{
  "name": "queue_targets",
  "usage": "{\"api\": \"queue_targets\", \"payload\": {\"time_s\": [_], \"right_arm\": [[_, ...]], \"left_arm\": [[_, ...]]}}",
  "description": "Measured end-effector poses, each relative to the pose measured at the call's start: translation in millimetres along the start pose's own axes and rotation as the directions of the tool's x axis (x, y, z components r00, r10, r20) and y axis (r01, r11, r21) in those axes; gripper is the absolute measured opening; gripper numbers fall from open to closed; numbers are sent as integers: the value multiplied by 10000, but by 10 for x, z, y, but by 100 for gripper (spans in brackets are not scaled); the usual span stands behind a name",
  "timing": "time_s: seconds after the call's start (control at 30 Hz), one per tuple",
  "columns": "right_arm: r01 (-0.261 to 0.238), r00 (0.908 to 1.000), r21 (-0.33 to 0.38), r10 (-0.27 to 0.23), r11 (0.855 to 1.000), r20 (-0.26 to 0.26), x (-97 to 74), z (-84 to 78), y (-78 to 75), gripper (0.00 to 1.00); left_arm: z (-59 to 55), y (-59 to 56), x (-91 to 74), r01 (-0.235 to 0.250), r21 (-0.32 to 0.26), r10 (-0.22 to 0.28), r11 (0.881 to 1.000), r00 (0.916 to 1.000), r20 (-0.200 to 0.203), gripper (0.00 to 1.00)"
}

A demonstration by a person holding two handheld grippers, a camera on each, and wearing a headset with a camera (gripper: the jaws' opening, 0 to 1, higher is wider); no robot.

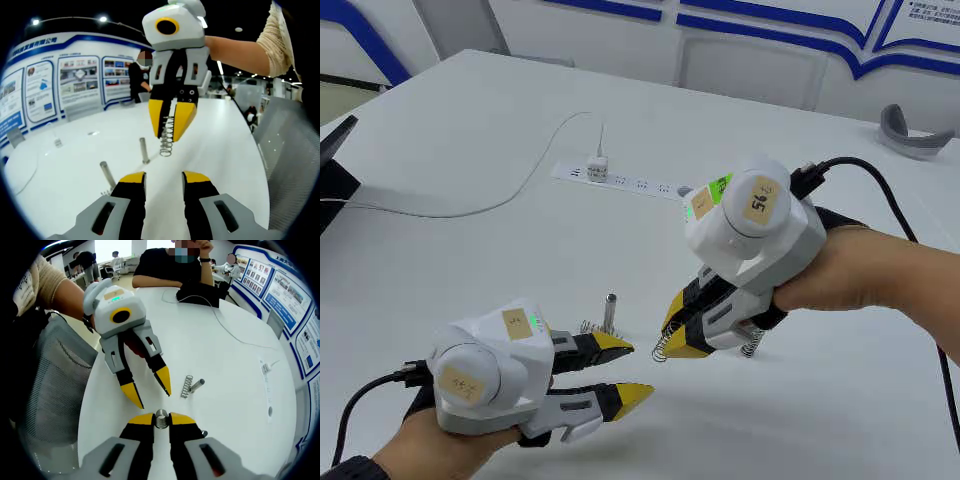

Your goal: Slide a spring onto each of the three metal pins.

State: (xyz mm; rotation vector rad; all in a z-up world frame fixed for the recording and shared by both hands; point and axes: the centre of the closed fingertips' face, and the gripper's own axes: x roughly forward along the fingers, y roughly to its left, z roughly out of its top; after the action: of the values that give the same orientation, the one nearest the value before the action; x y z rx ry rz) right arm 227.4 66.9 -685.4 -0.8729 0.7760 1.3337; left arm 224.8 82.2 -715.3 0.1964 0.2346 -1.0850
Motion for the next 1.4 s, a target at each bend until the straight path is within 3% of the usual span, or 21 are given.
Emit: {"api": "queue_targets", "payload": {"time_s": [0.37,0.77,1.03,1.2,1.4], "right_arm": [[379,9993,325,-378,9988,-18,-138,-65,-139,12],[1215,9926,682,-1205,9902,-177,-361,-146,-433,12],[1336,9895,888,-1279,9870,-669,-255,-260,-567,12],[1119,9903,1095,-1017,9877,-948,-163,-337,-587,12],[1053,9904,1220,-931,9869,-1018,-94,-358,-632,12]], "left_arm": [[-44,207,-167,-712,-336,712,9969,9975,-2,40],[-113,342,-238,-1110,-432,1100,9929,9936,-252,49],[-89,361,-226,-1148,-416,1139,9925,9932,-237,52],[-86,378,-234,-1196,-480,1185,9917,9926,-246,55],[-90,394,-245,-1225,-488,1213,9913,9923,-258,56]]}}
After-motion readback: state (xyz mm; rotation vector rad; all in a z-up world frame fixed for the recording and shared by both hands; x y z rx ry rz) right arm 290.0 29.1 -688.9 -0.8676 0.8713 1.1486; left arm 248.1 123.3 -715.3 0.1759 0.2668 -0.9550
